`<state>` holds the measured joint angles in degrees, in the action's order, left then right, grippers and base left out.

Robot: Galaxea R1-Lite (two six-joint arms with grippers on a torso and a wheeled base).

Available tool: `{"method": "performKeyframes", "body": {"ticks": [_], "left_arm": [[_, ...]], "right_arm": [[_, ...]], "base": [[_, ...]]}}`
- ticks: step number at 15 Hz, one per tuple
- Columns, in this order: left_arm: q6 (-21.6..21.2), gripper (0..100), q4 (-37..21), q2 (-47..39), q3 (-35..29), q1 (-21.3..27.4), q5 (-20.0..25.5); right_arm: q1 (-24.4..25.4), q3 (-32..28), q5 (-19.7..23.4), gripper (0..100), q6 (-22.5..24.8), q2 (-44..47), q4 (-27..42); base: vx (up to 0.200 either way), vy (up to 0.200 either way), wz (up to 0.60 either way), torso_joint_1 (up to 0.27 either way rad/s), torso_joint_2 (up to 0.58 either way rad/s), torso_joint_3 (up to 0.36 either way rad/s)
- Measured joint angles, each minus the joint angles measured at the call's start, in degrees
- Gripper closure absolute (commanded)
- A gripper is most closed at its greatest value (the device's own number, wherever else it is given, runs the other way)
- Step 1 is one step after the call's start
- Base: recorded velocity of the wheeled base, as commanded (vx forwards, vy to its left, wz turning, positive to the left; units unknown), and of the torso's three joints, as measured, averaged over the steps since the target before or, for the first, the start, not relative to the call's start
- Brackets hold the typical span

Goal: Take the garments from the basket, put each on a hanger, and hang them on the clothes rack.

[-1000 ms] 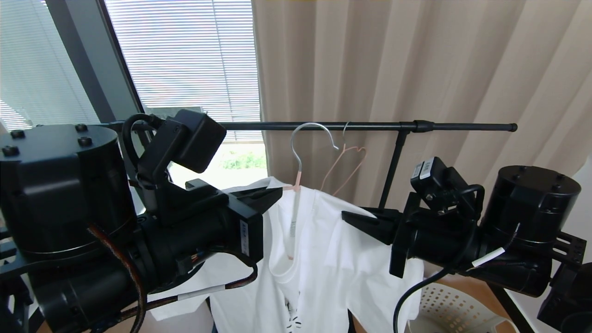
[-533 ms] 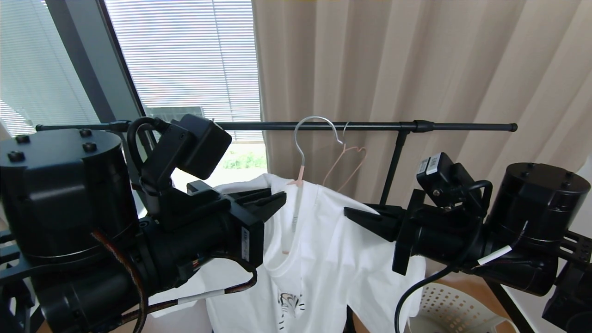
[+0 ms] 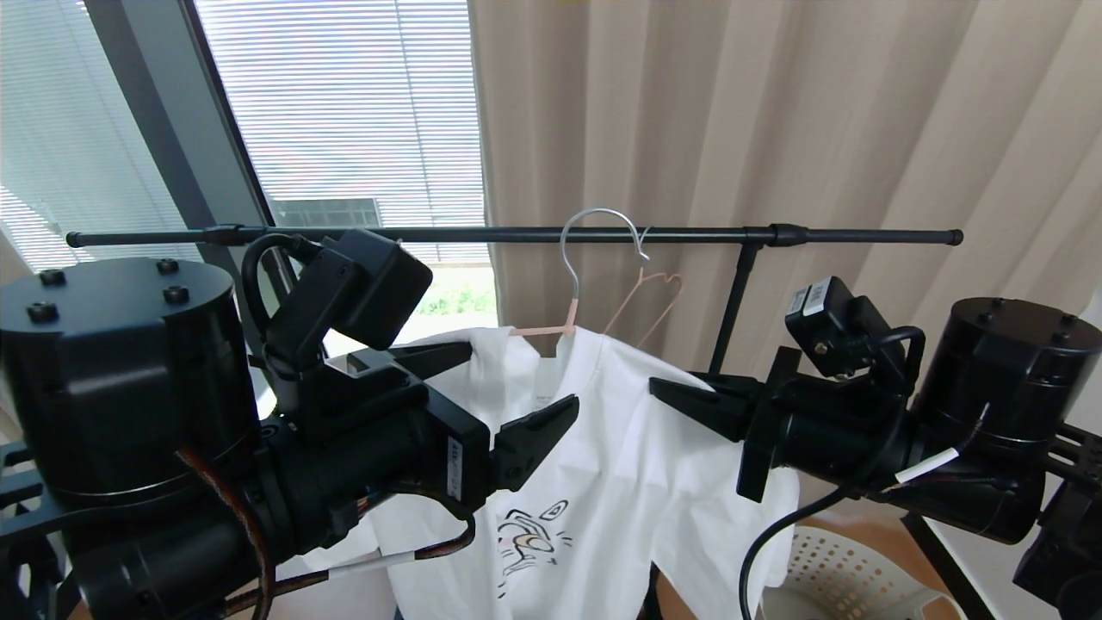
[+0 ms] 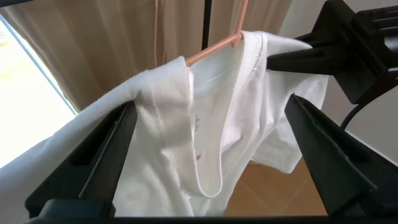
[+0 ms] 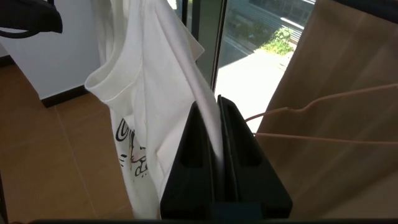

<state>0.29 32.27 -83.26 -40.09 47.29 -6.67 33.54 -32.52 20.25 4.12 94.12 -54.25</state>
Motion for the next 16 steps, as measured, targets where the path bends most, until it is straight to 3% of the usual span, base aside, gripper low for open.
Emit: {"method": "performKeyframes", "body": {"ticks": [13,16], "left_arm": [[1.6,0,0.3,2.8,3.5,0.0,3.1],[1.7,0,0.2,6.9,4.6,-1.5,3.4]], "right_arm": [[-3.9,-1.4,0.6,100,-0.8,1.4,-0.1],[-6.0,-1.3,4.1,100,-0.8,1.4,0.0]], "base": [[0.0,0.0,0.0,0.0,0.0,0.0],[0.0,0.0,0.0,0.0,0.0,0.0]]}}
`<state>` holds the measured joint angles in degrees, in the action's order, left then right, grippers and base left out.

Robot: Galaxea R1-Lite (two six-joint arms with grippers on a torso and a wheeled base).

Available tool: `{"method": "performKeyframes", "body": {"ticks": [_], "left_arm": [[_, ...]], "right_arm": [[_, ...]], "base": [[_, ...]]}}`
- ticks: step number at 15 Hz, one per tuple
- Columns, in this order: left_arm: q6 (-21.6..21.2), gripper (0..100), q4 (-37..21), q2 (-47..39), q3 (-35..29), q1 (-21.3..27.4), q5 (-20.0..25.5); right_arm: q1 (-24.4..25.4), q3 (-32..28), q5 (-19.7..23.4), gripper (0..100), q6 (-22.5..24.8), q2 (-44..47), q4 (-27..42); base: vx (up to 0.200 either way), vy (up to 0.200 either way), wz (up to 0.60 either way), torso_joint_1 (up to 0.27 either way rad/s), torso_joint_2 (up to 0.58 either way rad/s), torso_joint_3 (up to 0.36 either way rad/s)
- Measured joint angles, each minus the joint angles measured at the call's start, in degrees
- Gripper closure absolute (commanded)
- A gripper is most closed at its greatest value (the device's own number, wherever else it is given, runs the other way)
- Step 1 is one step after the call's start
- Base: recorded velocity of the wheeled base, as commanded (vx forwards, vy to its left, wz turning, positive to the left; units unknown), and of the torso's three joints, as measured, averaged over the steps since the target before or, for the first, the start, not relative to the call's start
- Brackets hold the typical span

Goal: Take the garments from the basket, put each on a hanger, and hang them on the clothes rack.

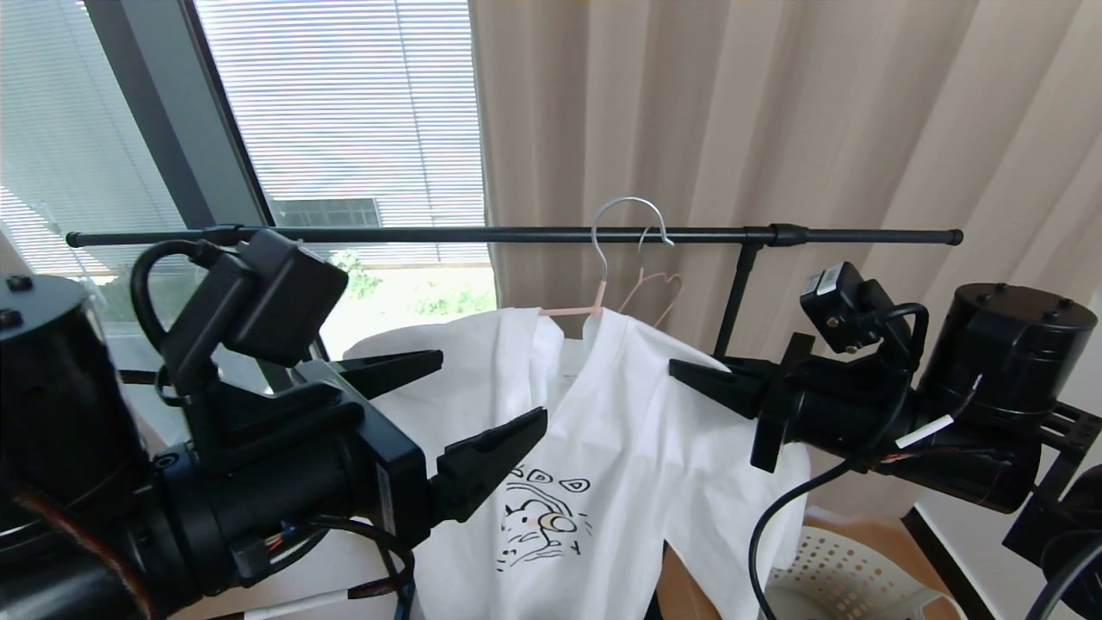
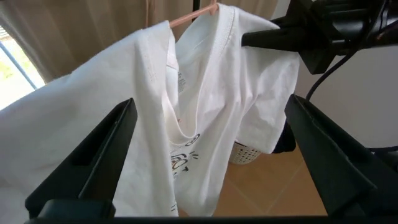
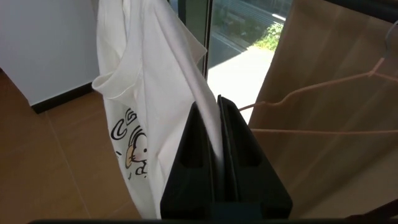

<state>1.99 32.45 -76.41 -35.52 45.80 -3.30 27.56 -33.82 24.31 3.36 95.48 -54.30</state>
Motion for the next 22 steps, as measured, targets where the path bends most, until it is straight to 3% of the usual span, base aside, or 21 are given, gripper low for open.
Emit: {"method": "performKeyframes", "body": {"ticks": [3,8,10,12,15,22], "left_arm": [[-0.1,0,-0.1,4.0,3.1,-7.3,5.1],[-0.5,0,0.2,5.4,9.2,-26.2,22.7],[-0.5,0,1.9,3.1,10.6,-30.1,25.7],[-0.5,0,6.7,-0.8,11.8,-31.6,26.2],[-0.5,0,16.1,-6.8,14.6,-32.4,26.4],[-0.1,0,17.4,-12.6,15.0,-32.9,26.4]], "right_arm": [[-3.4,0.0,4.1,100,0.3,-0.3,0.0],[-8.3,0.4,9.2,100,2.9,-0.5,0.0],[-8.9,0.8,10.8,100,3.4,-0.6,0.0],[-10.3,1.3,14.5,100,3.5,-1.1,0.0],[-11.8,1.4,15.3,100,3.5,-1.9,0.0],[-12.1,1.5,16.6,100,3.5,-2.9,0.0]], "base": [[0.0,0.0,0.0,0.0,0.0,0.0],[0.0,0.0,0.0,0.0,0.0,0.0],[0.0,0.0,0.0,0.0,0.0,0.0],[0.0,0.0,0.0,0.0,0.0,0.0],[0.0,0.0,0.0,0.0,0.0,0.0],[0.0,0.0,0.0,0.0,0.0,0.0]]}}
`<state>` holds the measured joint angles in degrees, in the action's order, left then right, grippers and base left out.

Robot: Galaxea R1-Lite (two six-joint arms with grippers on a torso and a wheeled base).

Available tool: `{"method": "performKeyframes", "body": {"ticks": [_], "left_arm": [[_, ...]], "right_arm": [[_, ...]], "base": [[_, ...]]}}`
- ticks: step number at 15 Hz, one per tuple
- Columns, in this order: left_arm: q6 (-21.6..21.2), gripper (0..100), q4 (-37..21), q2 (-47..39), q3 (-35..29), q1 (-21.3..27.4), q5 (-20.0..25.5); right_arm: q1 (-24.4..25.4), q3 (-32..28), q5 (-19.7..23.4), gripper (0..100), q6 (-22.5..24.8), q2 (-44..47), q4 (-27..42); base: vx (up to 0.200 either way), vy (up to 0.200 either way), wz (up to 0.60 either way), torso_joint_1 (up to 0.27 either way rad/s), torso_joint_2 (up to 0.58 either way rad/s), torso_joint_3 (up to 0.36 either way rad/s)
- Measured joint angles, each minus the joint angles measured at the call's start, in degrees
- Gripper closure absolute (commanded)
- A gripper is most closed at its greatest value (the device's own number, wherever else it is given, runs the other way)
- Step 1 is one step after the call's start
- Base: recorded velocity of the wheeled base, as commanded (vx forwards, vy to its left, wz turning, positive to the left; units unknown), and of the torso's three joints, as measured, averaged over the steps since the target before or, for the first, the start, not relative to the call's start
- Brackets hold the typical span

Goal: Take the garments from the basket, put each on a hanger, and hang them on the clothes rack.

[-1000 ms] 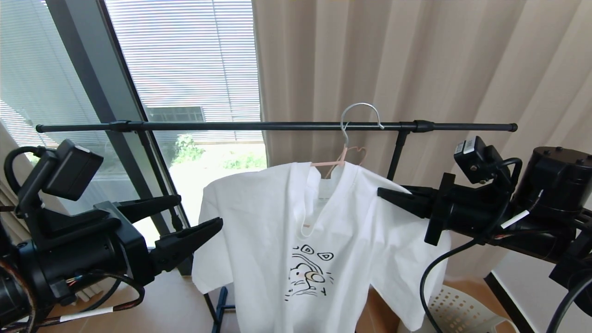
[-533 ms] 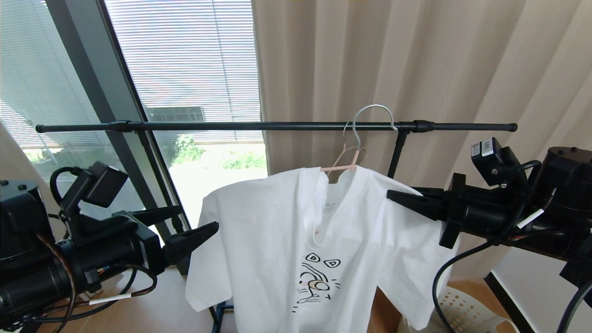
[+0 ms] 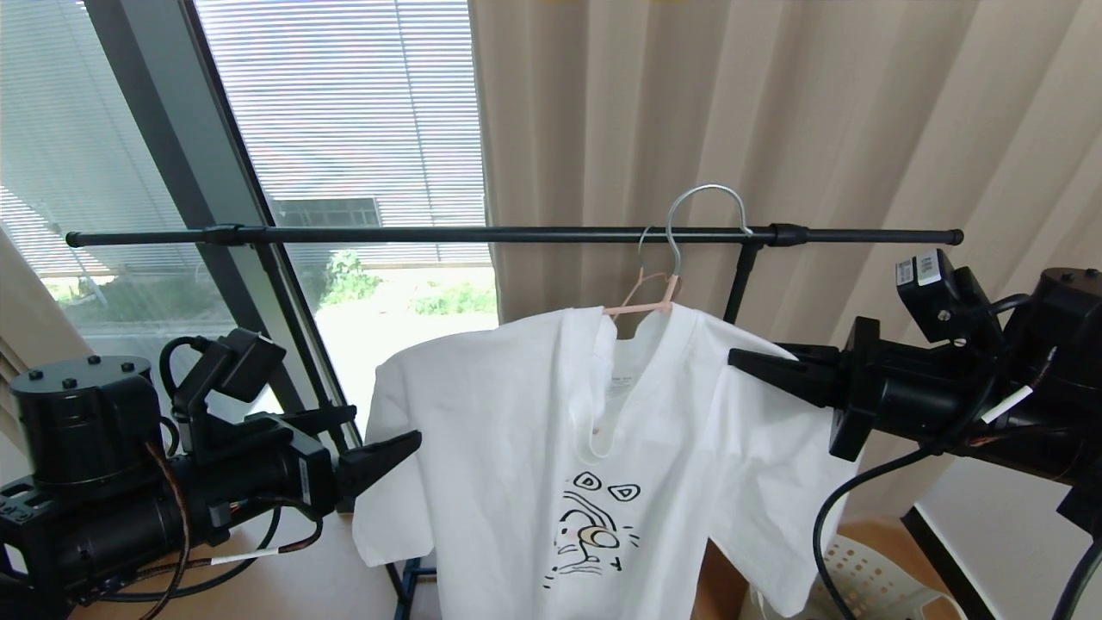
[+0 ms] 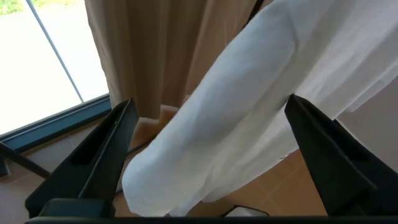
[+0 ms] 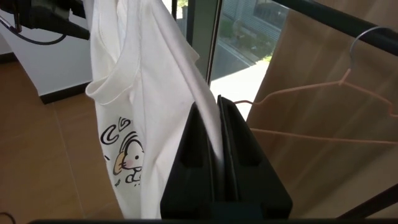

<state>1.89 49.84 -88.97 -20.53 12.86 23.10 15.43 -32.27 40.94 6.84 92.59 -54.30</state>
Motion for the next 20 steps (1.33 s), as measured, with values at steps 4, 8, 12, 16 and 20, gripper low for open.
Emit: {"method": "performKeyframes", "body": {"ticks": [4,8,12,16,20], "left_arm": [[0.1,0,0.0,-0.8,-0.1,-0.5,0.0],[0.1,100,0.1,-0.9,-0.1,-0.6,0.0],[1.7,100,2.5,-0.9,0.4,-0.7,-0.1],[5.0,100,4.7,-0.6,0.6,-0.7,-0.2],[5.0,100,4.7,0.4,0.7,-0.6,-0.3]], "right_arm": [[0.0,0.1,0.1,100,0.0,0.0,0.0],[0.0,0.1,0.1,100,-0.1,0.0,0.0],[-0.5,-0.2,0.2,100,-0.2,0.2,0.0],[-1.1,-0.5,1.6,100,-0.4,0.6,0.0],[-1.2,-0.9,1.6,100,-1.3,0.8,0.0]], "base": [[0.0,0.0,0.0,0.0,0.0,0.0],[0.0,0.0,0.0,0.0,0.0,0.0],[0.0,0.0,0.0,0.0,0.0,0.0],[0.0,0.0,0.0,0.0,0.0,0.0],[0.0,0.0,0.0,0.0,0.0,0.0]]}}
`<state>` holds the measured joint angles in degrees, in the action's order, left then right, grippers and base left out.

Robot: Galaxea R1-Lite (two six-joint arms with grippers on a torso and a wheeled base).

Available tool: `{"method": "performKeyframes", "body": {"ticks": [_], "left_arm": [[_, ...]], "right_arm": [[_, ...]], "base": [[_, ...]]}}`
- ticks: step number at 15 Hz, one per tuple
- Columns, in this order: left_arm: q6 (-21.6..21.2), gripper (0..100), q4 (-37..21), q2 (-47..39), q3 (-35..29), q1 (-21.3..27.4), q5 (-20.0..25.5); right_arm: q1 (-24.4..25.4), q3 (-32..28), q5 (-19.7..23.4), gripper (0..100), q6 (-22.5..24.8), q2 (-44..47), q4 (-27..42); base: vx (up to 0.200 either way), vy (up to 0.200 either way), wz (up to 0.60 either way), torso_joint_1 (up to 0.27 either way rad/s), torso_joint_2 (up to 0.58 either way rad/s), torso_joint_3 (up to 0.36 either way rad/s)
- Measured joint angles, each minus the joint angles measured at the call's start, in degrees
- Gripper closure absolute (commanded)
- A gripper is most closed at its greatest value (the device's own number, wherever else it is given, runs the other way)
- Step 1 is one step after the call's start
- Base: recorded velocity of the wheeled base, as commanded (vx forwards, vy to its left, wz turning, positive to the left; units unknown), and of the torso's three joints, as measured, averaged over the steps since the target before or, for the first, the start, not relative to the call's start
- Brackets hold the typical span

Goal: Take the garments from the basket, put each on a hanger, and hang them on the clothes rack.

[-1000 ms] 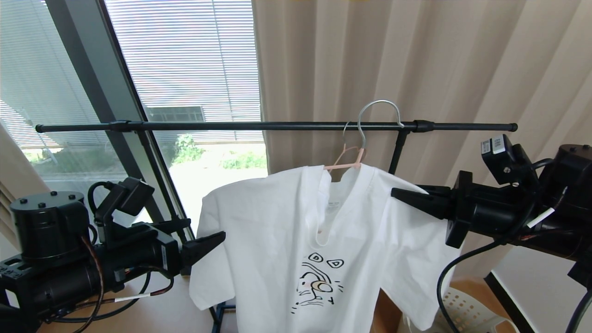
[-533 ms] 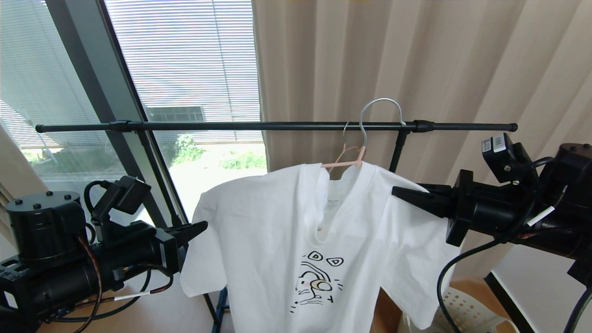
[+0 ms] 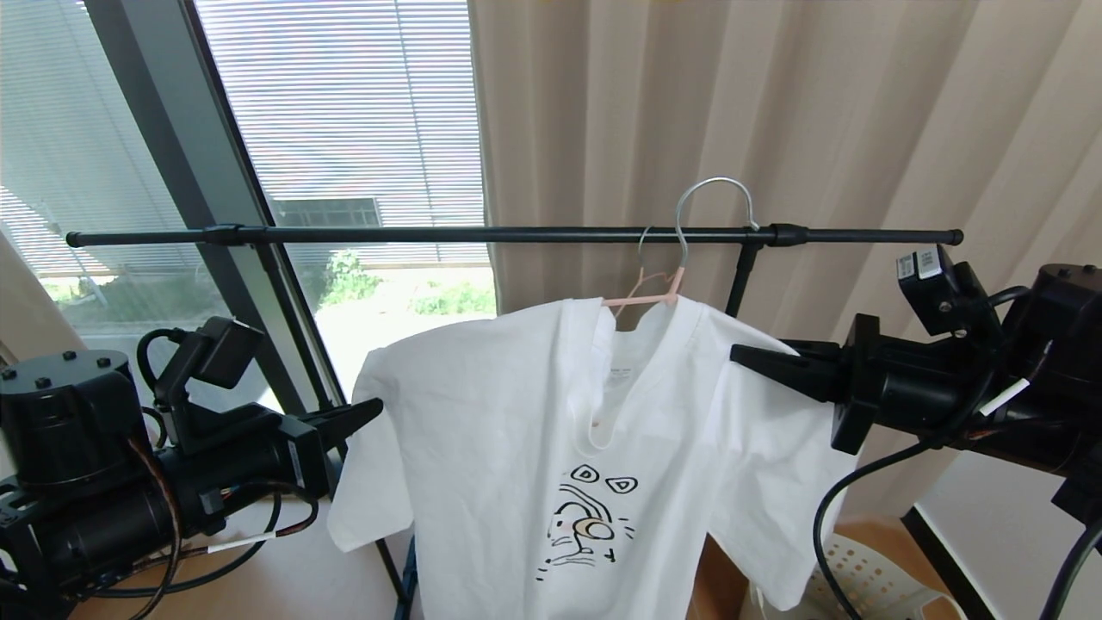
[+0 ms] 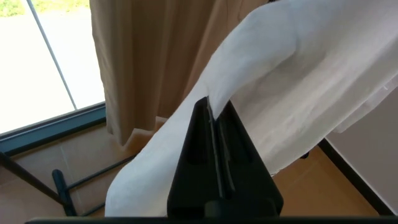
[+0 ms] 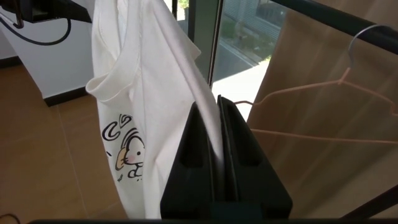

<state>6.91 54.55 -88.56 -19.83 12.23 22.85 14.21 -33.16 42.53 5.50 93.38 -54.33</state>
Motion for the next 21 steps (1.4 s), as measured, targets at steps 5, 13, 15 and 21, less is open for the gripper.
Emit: {"method": "performKeyframes", "body": {"ticks": [5,13,15,21], "left_arm": [[0.0,100,0.0,0.7,0.6,0.0,0.0],[0.0,100,0.0,1.0,0.8,-0.1,0.0],[0.0,100,0.0,1.1,0.9,-0.1,0.0],[0.0,100,0.0,1.2,1.2,-0.1,0.0]], "right_arm": [[-0.6,-0.7,0.0,100,-1.8,0.0,-0.7],[-1.1,-0.8,0.0,100,-3.4,0.0,-2.4],[-1.5,-0.9,0.0,100,-3.4,-0.1,-2.4],[-2.0,-1.0,0.0,100,-3.4,-0.3,-2.5]], "base": [[0.0,0.0,0.0,0.0,0.0,0.0],[0.0,0.0,0.0,0.0,0.0,0.0],[0.0,0.0,0.0,0.0,0.0,0.0],[0.0,0.0,0.0,0.0,0.0,0.0]]}}
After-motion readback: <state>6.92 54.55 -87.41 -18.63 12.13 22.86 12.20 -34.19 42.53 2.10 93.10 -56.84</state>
